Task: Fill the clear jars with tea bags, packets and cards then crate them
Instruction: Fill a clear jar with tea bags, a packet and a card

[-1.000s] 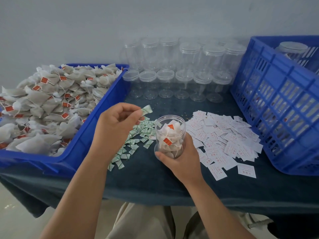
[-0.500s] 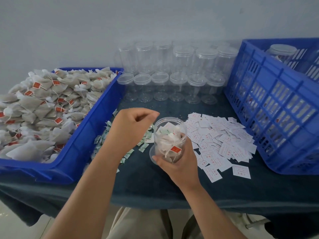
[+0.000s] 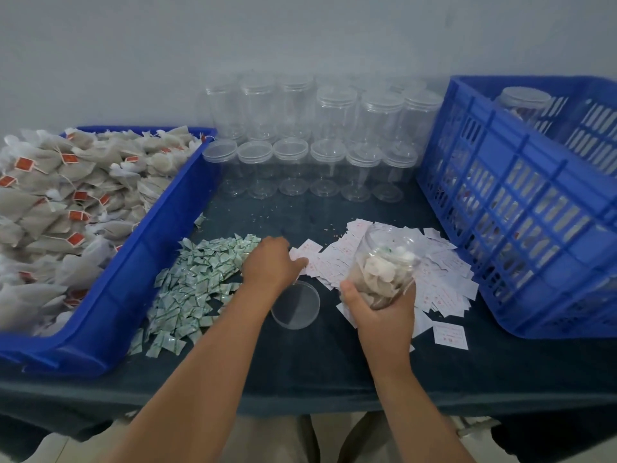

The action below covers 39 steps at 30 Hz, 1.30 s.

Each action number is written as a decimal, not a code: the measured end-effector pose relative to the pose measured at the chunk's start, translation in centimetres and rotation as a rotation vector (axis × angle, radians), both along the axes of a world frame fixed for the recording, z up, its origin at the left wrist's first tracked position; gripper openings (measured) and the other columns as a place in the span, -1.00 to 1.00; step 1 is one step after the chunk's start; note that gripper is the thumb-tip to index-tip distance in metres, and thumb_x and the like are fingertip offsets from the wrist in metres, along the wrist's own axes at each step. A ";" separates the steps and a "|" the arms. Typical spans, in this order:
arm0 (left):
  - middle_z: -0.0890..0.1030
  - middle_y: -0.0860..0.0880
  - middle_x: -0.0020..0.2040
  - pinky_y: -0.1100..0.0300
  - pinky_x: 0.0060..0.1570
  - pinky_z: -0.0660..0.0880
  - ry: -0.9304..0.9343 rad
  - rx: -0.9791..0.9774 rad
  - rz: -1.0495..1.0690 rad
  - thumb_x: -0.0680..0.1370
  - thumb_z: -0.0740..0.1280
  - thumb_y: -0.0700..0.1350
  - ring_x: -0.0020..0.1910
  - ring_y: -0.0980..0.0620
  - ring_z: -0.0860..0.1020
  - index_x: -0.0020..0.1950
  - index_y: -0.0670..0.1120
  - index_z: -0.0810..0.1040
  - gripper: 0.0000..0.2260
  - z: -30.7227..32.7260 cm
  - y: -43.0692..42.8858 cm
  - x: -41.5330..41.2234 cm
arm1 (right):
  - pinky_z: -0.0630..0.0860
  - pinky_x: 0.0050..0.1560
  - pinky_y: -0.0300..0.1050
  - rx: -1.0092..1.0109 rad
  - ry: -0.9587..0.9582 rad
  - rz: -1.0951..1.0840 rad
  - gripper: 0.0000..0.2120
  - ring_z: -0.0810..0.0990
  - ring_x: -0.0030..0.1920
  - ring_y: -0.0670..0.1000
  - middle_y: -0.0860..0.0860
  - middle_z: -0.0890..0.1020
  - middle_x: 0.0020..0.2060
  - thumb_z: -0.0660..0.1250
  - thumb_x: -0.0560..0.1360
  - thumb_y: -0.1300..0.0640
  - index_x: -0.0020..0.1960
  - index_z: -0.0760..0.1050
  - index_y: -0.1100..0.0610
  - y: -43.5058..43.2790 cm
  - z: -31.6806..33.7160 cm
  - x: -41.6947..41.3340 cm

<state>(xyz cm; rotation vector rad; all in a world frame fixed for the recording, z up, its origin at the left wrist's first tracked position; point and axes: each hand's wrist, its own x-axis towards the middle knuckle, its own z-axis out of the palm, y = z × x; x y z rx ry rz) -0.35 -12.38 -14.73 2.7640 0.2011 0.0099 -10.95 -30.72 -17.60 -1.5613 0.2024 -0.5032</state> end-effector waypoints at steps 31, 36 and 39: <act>0.43 0.15 -0.19 0.27 -0.28 0.29 0.020 -0.269 -0.386 0.43 0.57 0.06 -0.27 0.31 0.45 -0.07 0.25 0.62 -0.82 11.3 -1.3 -6.4 | 0.69 0.10 -0.03 -0.290 -0.075 0.282 -0.17 0.68 0.23 -0.10 -0.24 0.65 0.25 0.71 0.27 -0.26 0.41 0.37 -0.34 0.7 0.2 -0.8; 0.54 0.19 -0.11 0.31 -0.16 0.35 -0.089 -0.268 -0.399 0.60 0.37 -0.06 -0.12 0.21 0.53 -0.04 0.30 0.71 -0.76 11.5 -1.6 -7.4 | 0.69 0.13 0.06 -0.299 -0.075 0.289 -0.18 0.67 0.25 -0.10 -0.23 0.64 0.27 0.72 0.28 -0.21 0.41 0.38 -0.30 0.7 0.2 -0.8; 0.57 0.31 -0.05 0.28 -0.12 0.43 -0.219 -0.379 -0.435 0.56 0.44 0.10 -0.07 0.20 0.55 0.11 0.31 0.63 -0.84 11.5 -1.3 -8.9 | 0.68 0.09 0.01 -0.277 -0.061 0.270 -0.21 0.68 0.21 -0.13 -0.24 0.66 0.23 0.72 0.28 -0.20 0.39 0.40 -0.31 0.6 0.1 -0.7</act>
